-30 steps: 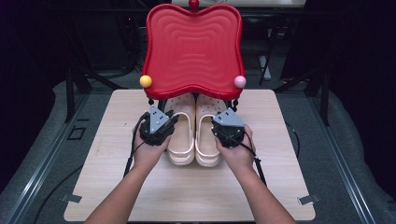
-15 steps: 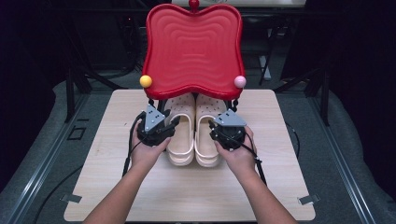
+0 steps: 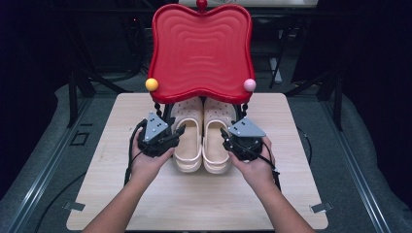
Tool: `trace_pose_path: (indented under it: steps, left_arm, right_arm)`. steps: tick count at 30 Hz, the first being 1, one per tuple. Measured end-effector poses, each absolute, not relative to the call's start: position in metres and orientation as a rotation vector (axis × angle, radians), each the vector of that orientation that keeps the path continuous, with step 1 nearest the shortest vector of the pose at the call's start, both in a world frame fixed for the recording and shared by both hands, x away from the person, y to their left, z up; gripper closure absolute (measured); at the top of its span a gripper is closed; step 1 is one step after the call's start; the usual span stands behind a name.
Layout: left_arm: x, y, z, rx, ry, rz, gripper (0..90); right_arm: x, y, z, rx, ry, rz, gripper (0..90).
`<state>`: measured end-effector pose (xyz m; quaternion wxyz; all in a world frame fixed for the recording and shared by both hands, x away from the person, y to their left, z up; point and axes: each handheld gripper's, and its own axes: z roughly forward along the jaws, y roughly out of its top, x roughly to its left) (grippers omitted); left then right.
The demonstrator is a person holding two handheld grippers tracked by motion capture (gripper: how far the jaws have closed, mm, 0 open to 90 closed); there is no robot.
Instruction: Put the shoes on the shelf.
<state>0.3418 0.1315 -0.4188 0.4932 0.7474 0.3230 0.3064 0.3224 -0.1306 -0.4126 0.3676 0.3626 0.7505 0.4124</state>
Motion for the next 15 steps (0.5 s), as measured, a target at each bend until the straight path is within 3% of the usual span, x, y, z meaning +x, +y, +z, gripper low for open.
trace_pose_path:
  steps: [6,15]
  left_arm:
    - [0.323,0.139,-0.413,1.830,0.776,0.739,61.0]
    - [0.288,0.154,-0.420,1.852,0.774,0.644,69.6]
  right_arm:
    - [0.299,-0.135,-0.406,0.843,1.961,1.058,59.6]
    - [0.264,-0.135,-0.415,0.781,2.051,1.051,81.3]
